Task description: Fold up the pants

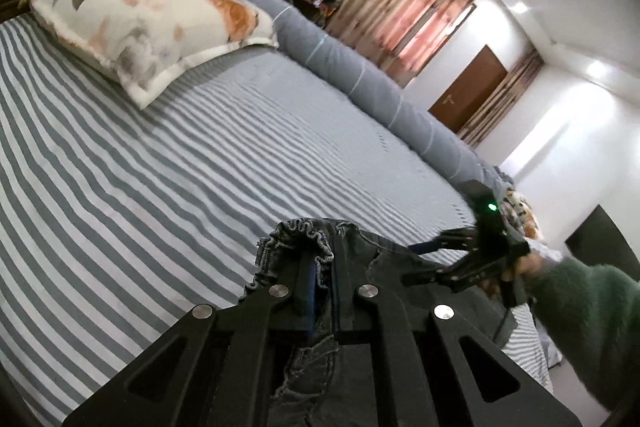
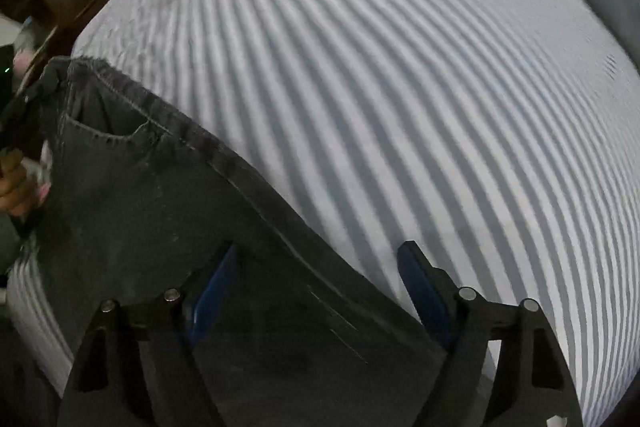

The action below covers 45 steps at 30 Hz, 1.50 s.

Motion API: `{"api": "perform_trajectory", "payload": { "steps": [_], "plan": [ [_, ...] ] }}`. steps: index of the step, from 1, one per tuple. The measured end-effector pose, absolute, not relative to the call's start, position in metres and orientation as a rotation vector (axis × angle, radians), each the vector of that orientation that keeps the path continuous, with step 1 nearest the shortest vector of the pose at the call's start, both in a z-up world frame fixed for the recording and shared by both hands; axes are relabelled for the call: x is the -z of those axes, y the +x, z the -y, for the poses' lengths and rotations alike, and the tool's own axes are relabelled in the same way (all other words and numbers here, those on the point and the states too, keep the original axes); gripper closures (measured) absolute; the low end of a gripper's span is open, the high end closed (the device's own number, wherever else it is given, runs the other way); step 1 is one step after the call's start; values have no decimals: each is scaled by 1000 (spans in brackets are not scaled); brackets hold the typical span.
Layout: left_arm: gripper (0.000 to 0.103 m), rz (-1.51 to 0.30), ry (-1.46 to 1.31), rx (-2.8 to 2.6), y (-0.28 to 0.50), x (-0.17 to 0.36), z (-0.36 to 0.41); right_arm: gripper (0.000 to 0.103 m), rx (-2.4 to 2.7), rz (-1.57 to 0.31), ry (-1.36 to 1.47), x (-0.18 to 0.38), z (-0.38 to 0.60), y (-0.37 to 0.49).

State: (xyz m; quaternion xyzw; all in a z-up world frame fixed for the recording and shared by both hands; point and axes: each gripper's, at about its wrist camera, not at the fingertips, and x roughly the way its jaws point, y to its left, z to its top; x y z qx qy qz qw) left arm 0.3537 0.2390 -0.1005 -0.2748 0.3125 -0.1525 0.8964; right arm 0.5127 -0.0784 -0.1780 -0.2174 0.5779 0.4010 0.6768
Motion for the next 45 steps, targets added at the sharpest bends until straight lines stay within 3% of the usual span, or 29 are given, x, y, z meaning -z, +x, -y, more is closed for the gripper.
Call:
{"api": "perform_trajectory", "payload": {
  "steps": [3, 10, 16, 22, 30, 36, 45],
  "plan": [
    [98, -634, -563, 334, 350, 98, -236, 29, -979, -1344, -523, 182, 68, 517],
    [98, -619, -571, 330, 346, 101, -240, 68, -975, -1429, -520, 180, 101, 530],
    [98, -621, -563, 317, 347, 100, -240, 85, -893, -1468, -521, 188, 130, 526],
    [98, -650, -524, 268, 348, 101, -236, 96, -803, -1354, -608, 177, 124, 502],
    [98, -687, -420, 235, 340, 86, -234, 98, -563, -1126, -645, 107, 126, 425],
    [97, -702, -316, 276, 306, 56, -224, 98, -440, -1057, -595, 59, 139, 338],
    [96, -764, -201, 326, 221, 37, -205, 99, -385, -1067, -425, 52, 191, 204]
  ]
}}
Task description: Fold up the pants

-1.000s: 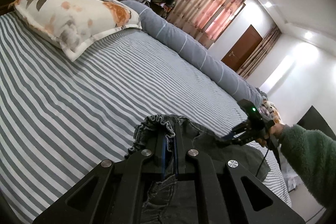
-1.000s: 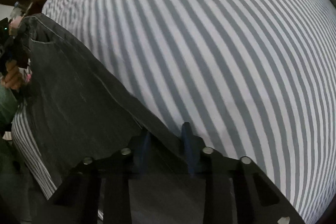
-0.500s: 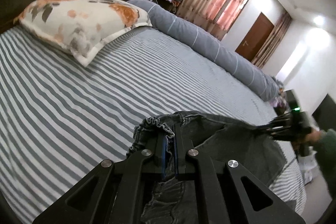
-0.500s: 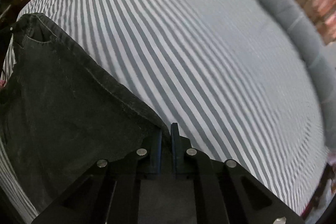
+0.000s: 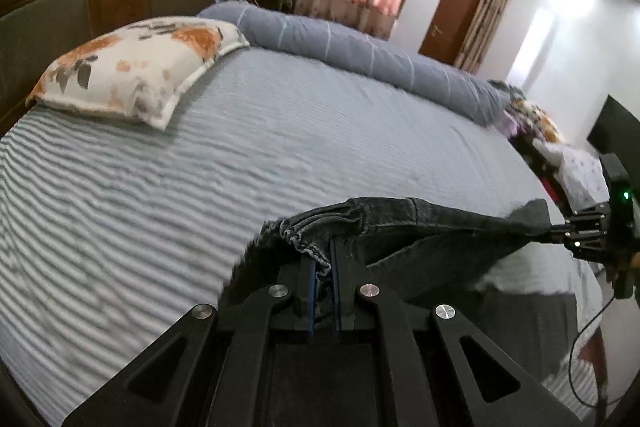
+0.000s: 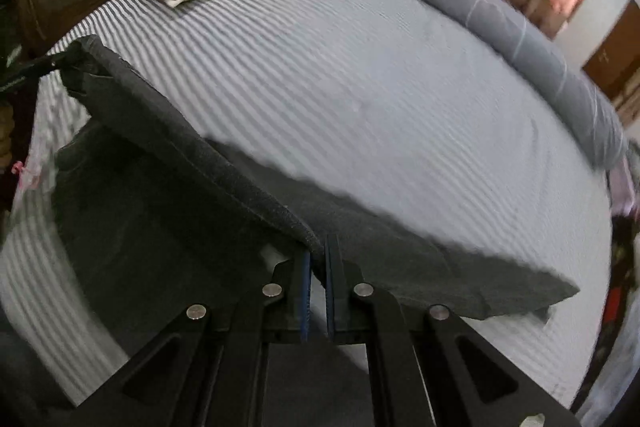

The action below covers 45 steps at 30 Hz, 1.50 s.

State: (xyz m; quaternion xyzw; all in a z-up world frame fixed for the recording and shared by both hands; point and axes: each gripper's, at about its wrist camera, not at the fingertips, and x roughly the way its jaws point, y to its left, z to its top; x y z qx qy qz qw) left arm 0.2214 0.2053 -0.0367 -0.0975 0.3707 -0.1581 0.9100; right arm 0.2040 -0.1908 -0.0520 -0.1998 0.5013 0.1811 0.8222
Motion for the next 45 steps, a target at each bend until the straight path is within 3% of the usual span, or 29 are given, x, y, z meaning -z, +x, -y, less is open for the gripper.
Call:
{"api": "perform_trajectory", "payload": {
  "steps": [10, 19, 21, 24, 28, 31, 35, 45],
  "plan": [
    [91, -1005, -188, 254, 163, 92, -204, 99, -351, -1154, -318, 121, 207, 107],
    [79, -1202, -263, 193, 128, 126, -211, 96, -304, -1183, -269, 160, 202, 90],
    [68, -1231, -349, 202, 123, 128, -217, 92, -286, -1166, -236, 160, 202, 88],
    [63, -1241, -483, 196, 117, 129, -224, 91, -246, -1140, -177, 154, 202, 85],
    [59, -1220, -614, 214, 109, 124, -227, 76, -208, -1112, -163, 147, 201, 73],
    [49, -1214, -709, 250, 111, 124, -218, 76, -217, -1101, -120, 144, 204, 68],
    [49, -1223, -719, 237, 113, 130, -204, 76, -196, -1114, -107, 147, 197, 66],
    [49, -1204, -837, 225, 124, 146, -208, 75, -252, -1168, 270, 155, 228, 35]
  ]
}}
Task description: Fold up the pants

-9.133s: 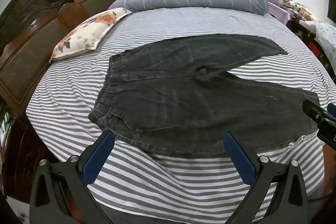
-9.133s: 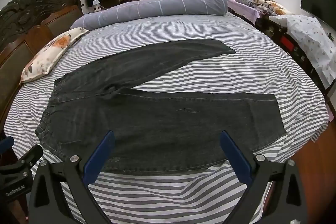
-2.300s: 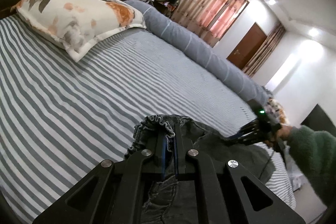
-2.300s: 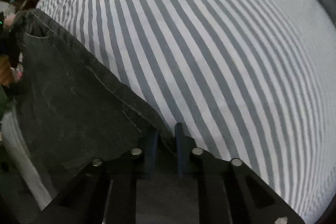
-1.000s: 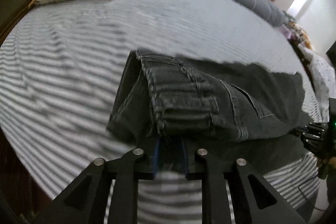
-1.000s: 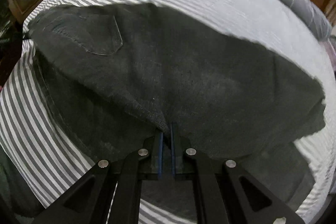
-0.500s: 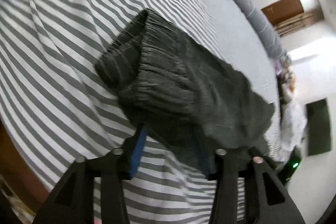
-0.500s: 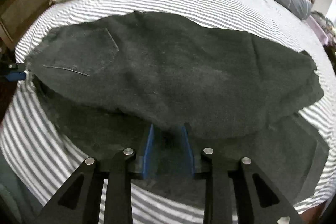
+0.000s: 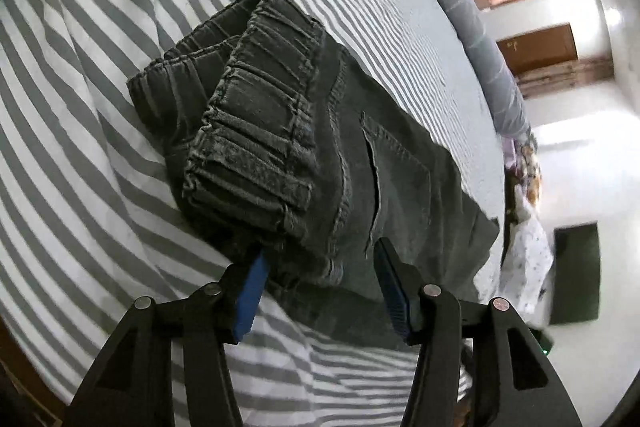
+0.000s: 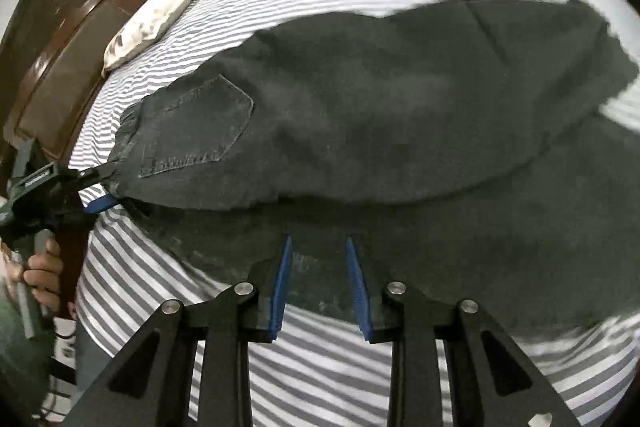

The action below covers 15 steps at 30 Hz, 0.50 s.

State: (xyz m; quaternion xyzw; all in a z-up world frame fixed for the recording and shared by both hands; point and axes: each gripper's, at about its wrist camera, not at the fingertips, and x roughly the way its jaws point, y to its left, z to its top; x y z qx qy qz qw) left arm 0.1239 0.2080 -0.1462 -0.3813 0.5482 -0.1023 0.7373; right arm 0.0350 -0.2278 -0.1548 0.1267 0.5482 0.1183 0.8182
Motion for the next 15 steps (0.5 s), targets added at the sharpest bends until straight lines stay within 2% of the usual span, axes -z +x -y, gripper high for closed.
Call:
{"api": "perform_trajectory", "payload": {
  "steps": [5, 6, 8, 10, 15],
  "plan": [
    [50, -1183, -872, 171, 131, 158, -211, 75, -240, -1199, 395, 172, 235, 32],
    [53, -1174, -864, 169, 131, 158, -213, 75, -232, -1200, 435, 175, 239, 33],
    [74, -1167, -833, 151, 133, 156, -214, 75, -215, -1200, 503, 182, 246, 34],
    [83, -1166, -817, 162, 137, 152, -214, 75, -194, -1195, 563, 187, 255, 36],
    [85, -1101, -738, 178, 142, 125, -208, 75, -162, -1171, 725, 198, 268, 43]
  ]
}}
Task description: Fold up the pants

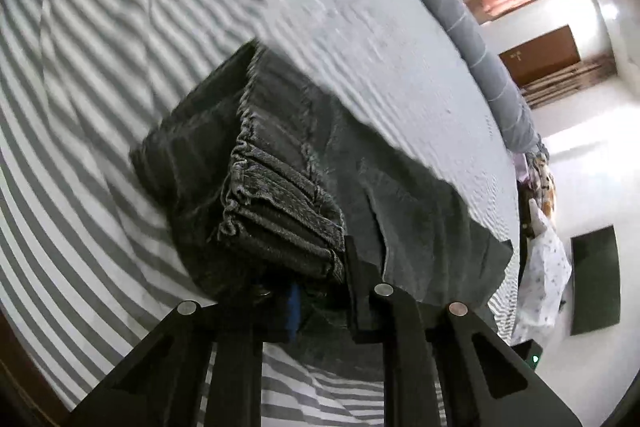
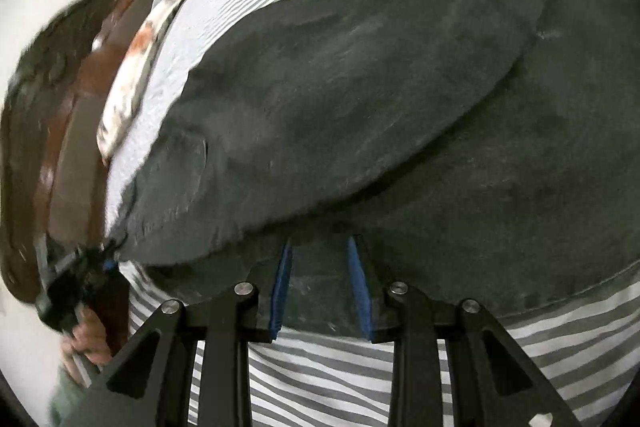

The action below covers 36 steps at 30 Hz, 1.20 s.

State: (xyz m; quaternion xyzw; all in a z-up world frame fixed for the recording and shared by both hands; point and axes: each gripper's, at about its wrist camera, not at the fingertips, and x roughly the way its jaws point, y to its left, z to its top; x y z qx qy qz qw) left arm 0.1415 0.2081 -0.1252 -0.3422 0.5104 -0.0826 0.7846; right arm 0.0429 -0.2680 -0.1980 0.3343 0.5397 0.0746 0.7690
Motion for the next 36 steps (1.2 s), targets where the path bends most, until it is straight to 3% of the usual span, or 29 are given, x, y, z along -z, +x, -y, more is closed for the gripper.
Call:
{"api": "perform_trajectory", "payload": {
  "steps": [12, 14, 15, 19, 28, 36],
  "plan": [
    [86, -1106, -707, 182, 152, 114, -214, 75, -37, -1064, 993, 209, 322, 68],
    [86, -1103, -706, 180, 152, 114, -214, 81, -20, -1047, 996, 206, 330, 70],
    [86, -1106, -698, 180, 152, 114, -212, 89, -14, -1045, 989, 205, 333, 72],
    [85, -1117, -629, 172, 154, 116, -208, 97, -4, -1039, 910, 193, 330, 73],
    [85, -1119, -410, 192, 162, 106, -203, 98, 44, -1045, 626, 151, 292, 46],
    [85, -1204, -418, 175, 172, 129, -219, 98, 23, -1091, 592, 155, 273, 21]
  ]
}}
